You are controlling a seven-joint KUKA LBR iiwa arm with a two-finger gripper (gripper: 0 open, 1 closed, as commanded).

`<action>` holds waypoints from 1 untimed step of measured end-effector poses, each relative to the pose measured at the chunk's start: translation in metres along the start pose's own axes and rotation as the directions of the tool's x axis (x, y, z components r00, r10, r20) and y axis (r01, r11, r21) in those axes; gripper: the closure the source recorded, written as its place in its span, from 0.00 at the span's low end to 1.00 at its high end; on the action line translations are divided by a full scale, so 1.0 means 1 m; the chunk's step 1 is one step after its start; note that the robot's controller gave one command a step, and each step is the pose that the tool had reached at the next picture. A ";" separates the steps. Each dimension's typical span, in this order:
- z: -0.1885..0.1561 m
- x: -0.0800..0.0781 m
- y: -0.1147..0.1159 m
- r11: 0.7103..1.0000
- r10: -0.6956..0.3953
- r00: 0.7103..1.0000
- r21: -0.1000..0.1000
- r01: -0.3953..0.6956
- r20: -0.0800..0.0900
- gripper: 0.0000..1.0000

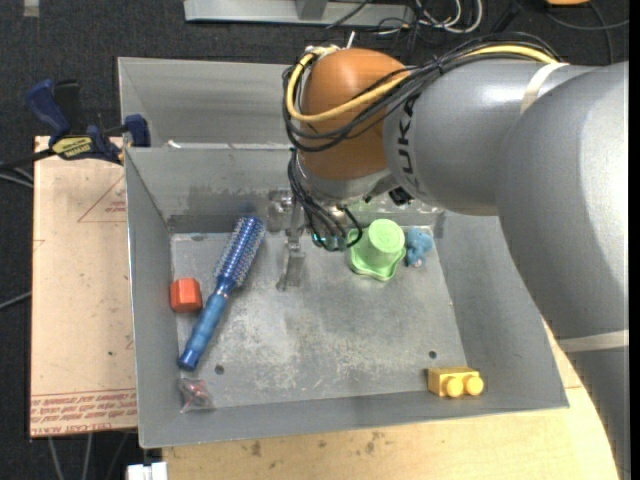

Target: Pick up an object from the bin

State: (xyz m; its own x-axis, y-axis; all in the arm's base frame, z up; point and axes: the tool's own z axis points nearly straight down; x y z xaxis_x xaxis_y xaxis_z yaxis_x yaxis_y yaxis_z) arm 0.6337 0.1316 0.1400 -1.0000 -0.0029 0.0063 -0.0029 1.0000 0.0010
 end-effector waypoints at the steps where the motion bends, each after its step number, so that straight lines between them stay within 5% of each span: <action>1: 0.067 0.042 0.090 0.953 -0.303 0.953 -0.002 0.303 0.019 0.00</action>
Offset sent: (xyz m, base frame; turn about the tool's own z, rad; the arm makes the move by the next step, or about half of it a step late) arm -0.0445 0.0853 -0.0700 -0.3058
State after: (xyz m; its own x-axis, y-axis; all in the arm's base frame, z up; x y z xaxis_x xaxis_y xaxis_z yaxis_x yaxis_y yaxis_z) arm 0.5915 0.2218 0.0737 -0.9520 -0.3058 -0.0131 -0.3059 0.9521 0.0047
